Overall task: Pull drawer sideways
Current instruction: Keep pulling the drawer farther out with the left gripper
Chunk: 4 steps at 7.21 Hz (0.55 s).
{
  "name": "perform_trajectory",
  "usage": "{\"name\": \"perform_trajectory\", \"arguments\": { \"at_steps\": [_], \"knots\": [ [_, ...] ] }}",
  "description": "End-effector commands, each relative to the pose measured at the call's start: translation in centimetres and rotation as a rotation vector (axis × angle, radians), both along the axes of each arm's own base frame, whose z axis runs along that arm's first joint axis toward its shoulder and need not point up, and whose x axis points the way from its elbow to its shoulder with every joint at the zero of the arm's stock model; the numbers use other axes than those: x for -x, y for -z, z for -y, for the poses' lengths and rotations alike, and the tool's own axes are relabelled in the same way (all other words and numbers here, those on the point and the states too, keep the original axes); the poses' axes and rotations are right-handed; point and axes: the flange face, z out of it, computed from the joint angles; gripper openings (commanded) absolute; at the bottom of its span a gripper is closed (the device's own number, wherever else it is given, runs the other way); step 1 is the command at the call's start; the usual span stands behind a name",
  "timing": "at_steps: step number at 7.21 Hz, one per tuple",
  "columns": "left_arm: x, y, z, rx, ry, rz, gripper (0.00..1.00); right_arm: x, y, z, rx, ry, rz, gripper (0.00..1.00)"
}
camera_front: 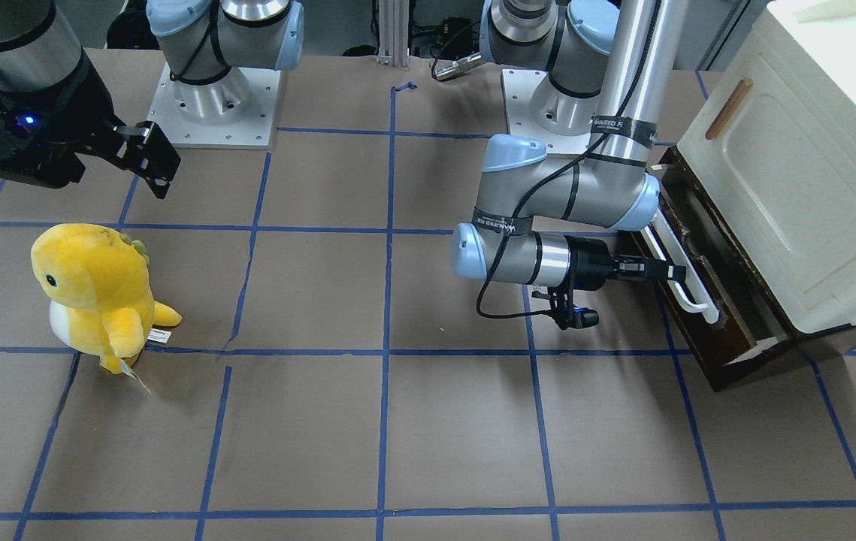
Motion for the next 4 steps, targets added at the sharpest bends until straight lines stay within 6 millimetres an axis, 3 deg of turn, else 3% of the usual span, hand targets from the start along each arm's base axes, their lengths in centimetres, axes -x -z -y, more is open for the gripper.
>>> {"name": "perform_trajectory", "arguments": {
  "at_steps": [1,4],
  "knots": [
    [0.41,-0.02,-0.05,0.002,0.008,0.0,0.28,0.0,0.0,0.0,0.0,0.0,0.0,1.0],
    [0.54,-0.54,0.6,0.014,0.009,-0.003,0.28,0.0,0.0,0.0,0.0,0.0,0.0,1.0]
  ]
}}
